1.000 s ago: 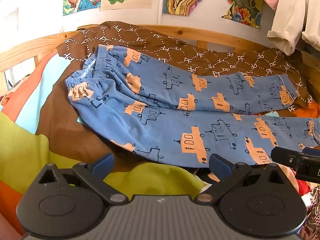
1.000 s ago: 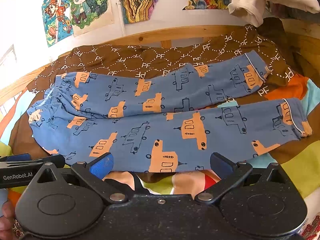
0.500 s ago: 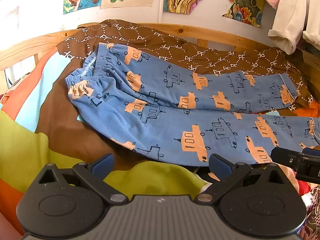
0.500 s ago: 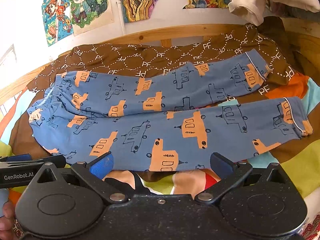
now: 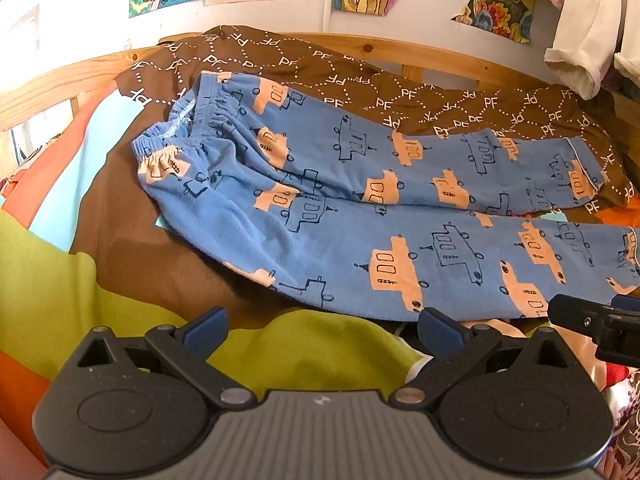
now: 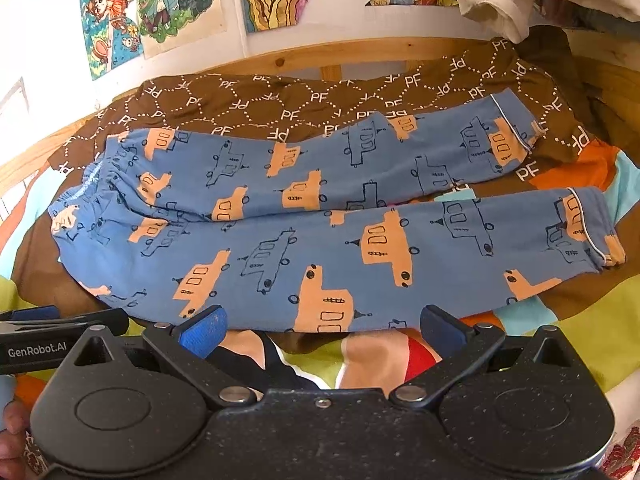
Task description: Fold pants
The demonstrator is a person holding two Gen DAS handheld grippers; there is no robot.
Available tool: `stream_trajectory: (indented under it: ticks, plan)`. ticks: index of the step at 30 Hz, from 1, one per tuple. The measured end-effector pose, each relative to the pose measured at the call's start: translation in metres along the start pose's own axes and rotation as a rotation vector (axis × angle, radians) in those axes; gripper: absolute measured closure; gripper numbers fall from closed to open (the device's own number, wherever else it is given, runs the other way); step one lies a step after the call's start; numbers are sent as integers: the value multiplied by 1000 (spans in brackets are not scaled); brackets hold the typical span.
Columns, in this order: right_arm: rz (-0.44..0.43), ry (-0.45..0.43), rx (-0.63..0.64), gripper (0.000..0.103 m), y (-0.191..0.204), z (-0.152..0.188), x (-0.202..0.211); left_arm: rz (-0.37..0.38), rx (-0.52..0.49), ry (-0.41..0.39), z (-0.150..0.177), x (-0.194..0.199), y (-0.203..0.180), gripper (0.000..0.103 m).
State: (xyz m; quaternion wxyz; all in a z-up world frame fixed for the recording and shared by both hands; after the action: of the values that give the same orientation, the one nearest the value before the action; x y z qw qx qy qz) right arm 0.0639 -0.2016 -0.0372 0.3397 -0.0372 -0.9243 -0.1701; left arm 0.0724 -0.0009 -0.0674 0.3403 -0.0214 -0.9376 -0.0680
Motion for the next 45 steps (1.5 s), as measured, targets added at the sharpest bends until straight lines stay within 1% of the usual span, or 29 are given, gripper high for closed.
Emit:
stream_trajectory:
  ticks: [10, 15, 22, 29, 34, 36, 39, 41, 43, 45]
  plan:
    - [15, 35, 5, 1, -2, 3, -5, -4, -3, 20, 0, -4, 0, 0]
    - [14, 31, 22, 1, 0, -2, -7, 16, -7, 24, -7, -7, -3, 0]
    - [3, 41, 36, 1, 4, -11, -10, 15, -26, 55, -15, -13, -7, 0]
    - [20, 36, 44, 1, 3, -22, -11, 11, -29, 89, -23, -17, -6, 0]
    - [21, 42, 54, 1, 3, -32, -14, 0, -65, 99, -38, -21, -8, 0]
    - [15, 46, 70, 1, 4, -38, -17, -4, -84, 91, -47, -22, -8, 0]
    - [20, 43, 110, 1, 4, -49, -22, -14, -121, 79, -60, -25, -8, 0]
    - [34, 25, 148, 1, 3, -59, -25, -17, -139, 70, -69, -28, -7, 0]
    - [39, 9, 180, 1, 3, -70, -29, -19, -148, 61, -76, -32, -5, 0]
    - [31, 11, 201, 1, 3, -79, -35, -19, -154, 62, -82, -39, -3, 0]
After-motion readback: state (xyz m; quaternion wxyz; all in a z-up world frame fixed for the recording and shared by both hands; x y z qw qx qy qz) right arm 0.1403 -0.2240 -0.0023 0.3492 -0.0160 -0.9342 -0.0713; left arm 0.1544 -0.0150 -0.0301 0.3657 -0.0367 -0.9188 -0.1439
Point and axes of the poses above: each gripper's, at about its wrist camera, not at the fingertips, and x roughly against the way its jaws point, y to its left, z to its underside, the point moved 9 cm from there along -x, roughly the way its jaws point, and after that the axes turned 11 degrees about -x, right-handed, at the moved point
